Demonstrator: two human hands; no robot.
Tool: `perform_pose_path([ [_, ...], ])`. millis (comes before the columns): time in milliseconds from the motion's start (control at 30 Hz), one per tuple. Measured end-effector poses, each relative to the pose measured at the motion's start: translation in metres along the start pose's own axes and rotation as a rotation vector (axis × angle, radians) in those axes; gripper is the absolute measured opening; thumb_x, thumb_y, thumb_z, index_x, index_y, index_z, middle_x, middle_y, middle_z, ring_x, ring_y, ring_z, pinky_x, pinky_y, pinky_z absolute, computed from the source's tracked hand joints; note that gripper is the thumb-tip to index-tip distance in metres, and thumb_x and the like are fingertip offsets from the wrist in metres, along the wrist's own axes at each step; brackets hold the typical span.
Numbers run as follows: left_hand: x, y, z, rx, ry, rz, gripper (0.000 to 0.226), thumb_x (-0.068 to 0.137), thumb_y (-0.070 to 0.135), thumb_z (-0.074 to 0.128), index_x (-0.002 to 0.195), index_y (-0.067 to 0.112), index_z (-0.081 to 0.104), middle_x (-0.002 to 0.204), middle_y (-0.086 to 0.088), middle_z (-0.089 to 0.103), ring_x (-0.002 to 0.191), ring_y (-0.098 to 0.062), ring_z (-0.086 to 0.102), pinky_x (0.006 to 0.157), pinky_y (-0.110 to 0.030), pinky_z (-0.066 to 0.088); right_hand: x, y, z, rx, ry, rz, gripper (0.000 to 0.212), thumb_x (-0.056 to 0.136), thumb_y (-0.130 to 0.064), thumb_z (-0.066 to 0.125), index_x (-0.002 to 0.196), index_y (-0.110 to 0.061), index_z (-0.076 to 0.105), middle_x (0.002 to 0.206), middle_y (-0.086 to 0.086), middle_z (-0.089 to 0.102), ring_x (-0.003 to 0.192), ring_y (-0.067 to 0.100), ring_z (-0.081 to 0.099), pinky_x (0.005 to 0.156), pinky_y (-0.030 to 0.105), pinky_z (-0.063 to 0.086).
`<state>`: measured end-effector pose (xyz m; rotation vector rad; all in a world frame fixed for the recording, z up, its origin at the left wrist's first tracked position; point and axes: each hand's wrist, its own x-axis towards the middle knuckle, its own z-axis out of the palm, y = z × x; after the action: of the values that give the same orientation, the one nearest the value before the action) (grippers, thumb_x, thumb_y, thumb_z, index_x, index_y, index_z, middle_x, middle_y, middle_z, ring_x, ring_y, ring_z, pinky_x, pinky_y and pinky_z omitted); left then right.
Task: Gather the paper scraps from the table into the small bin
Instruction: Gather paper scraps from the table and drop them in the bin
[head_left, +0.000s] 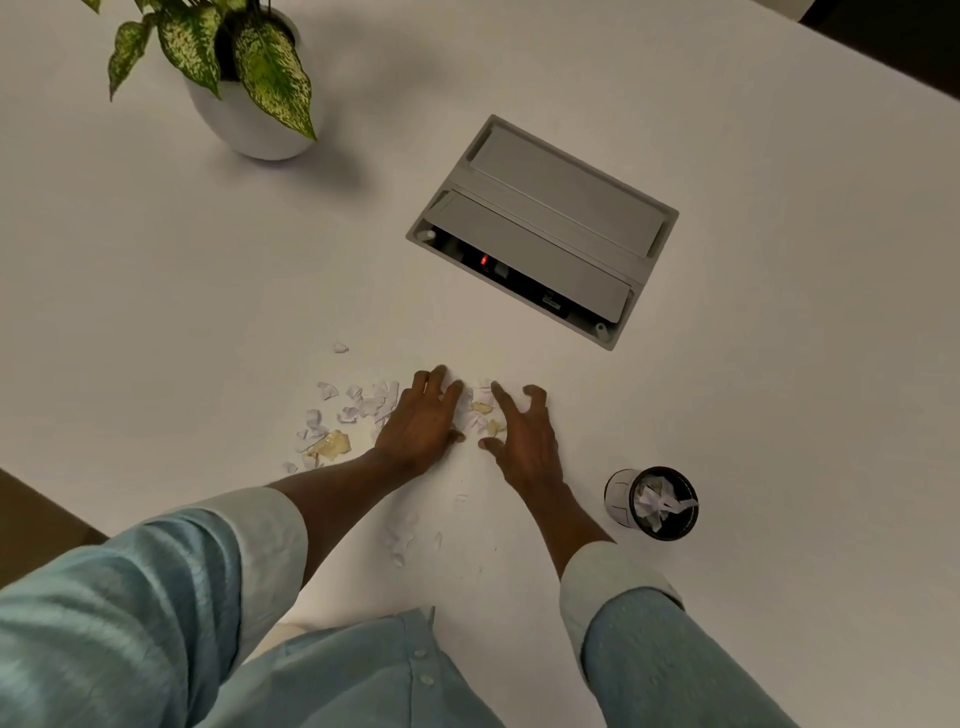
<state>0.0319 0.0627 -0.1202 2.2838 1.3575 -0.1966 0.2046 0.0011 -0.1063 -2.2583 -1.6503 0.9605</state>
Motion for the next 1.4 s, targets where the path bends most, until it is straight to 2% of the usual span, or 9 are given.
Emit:
perform_pose_path([
  [100, -0.005, -0.001, 0.001, -0.06, 0.053, 0.056, 0.045, 0.099, 0.018, 0.066, 0.142, 0.015, 0.053, 0.157, -0.016, 0.037, 0.14, -0.035, 0.039, 0.102, -0.045, 0.052, 0.007, -0.004, 0.003, -0.092, -0.012, -0.049, 0.065, 0.09, -0.023, 0.078, 0.148, -0.028, 0.049, 0.16, 0.008, 0.024, 0.141, 0.026, 0.042, 0.11, 0.04, 0.05],
  [200, -0.008, -0.002, 0.003, -0.118, 0.088, 0.077, 0.018, 0.105, 0.017, 0.054, 0.119, 0.01, 0.061, 0.137, -0.009, 0.047, 0.123, -0.027, 0.045, 0.088, -0.039, 0.052, 0.005, -0.006, 0.008, -0.202, 0.02, -0.096, 0.05, 0.092, -0.022, 0.075, 0.139, -0.023, 0.058, 0.148, 0.007, 0.039, 0.129, 0.024, 0.05, 0.098, 0.034, 0.055],
  [400, -0.017, -0.003, 0.006, -0.129, 0.109, 0.117, 0.013, 0.098, 0.002, 0.055, 0.104, 0.002, 0.067, 0.109, -0.011, 0.058, 0.103, -0.024, 0.046, 0.079, -0.036, 0.047, -0.01, -0.005, 0.015, -0.19, 0.065, -0.104, 0.018, 0.098, -0.018, 0.065, 0.115, -0.013, 0.067, 0.116, 0.007, 0.059, 0.106, 0.024, 0.056, 0.086, 0.034, 0.054],
  [467, -0.021, -0.001, 0.005, -0.147, 0.119, 0.103, 0.015, 0.096, -0.003, 0.058, 0.104, 0.002, 0.07, 0.108, -0.011, 0.06, 0.102, -0.025, 0.048, 0.076, -0.032, 0.043, -0.018, 0.0, 0.015, -0.097, 0.1, -0.065, 0.016, 0.098, -0.018, 0.065, 0.111, -0.011, 0.072, 0.11, 0.007, 0.063, 0.101, 0.023, 0.059, 0.086, 0.035, 0.054],
  [733, -0.036, 0.026, -0.002, -0.292, 0.21, 0.11, 0.02, 0.083, -0.013, 0.071, 0.095, 0.002, 0.075, 0.097, -0.014, 0.068, 0.092, -0.034, 0.061, 0.071, -0.046, 0.054, -0.065, 0.025, 0.007, 0.166, 0.276, 0.021, 0.011, 0.093, -0.02, 0.074, 0.094, -0.009, 0.077, 0.093, 0.005, 0.068, 0.085, 0.021, 0.064, 0.074, 0.035, 0.055],
  [933, -0.041, 0.085, 0.002, -0.484, 0.243, 0.144, 0.013, 0.084, -0.003, 0.078, 0.094, 0.006, 0.076, 0.093, -0.007, 0.069, 0.083, -0.024, 0.063, 0.071, -0.04, 0.055, -0.108, 0.037, -0.021, 0.262, 0.503, 0.102, 0.001, 0.088, -0.015, 0.078, 0.089, -0.014, 0.078, 0.087, 0.0, 0.069, 0.075, 0.014, 0.065, 0.066, 0.034, 0.056],
  [1167, -0.037, 0.183, -0.009, -0.65, 0.197, 0.237, 0.012, 0.083, 0.001, 0.078, 0.09, 0.01, 0.075, 0.091, -0.004, 0.07, 0.08, -0.018, 0.065, 0.071, -0.033, 0.055, -0.144, 0.065, -0.069, 0.325, 0.808, 0.338, 0.011, 0.082, -0.015, 0.085, 0.09, -0.013, 0.077, 0.088, 0.003, 0.075, 0.078, 0.02, 0.072, 0.075, 0.031, 0.058],
  [1267, -0.031, 0.217, -0.01, -0.635, 0.15, 0.251, 0.01, 0.082, 0.004, 0.076, 0.09, 0.01, 0.075, 0.092, -0.005, 0.07, 0.08, -0.018, 0.064, 0.071, -0.033, 0.052, -0.148, 0.083, -0.089, 0.308, 0.805, 0.483, 0.012, 0.083, -0.015, 0.083, 0.092, -0.013, 0.076, 0.088, 0.005, 0.073, 0.077, 0.023, 0.071, 0.067, 0.022, 0.045],
  [1400, -0.021, 0.244, -0.005, -0.541, 0.071, 0.259, 0.007, 0.086, 0.01, 0.071, 0.09, 0.007, 0.076, 0.095, -0.009, 0.071, 0.085, -0.023, 0.066, 0.075, -0.038, 0.054, -0.149, 0.101, -0.104, 0.32, 0.712, 0.572, 0.013, 0.086, -0.012, 0.077, 0.099, -0.01, 0.077, 0.094, 0.008, 0.077, 0.084, 0.027, 0.071, 0.071, 0.025, 0.044],
])
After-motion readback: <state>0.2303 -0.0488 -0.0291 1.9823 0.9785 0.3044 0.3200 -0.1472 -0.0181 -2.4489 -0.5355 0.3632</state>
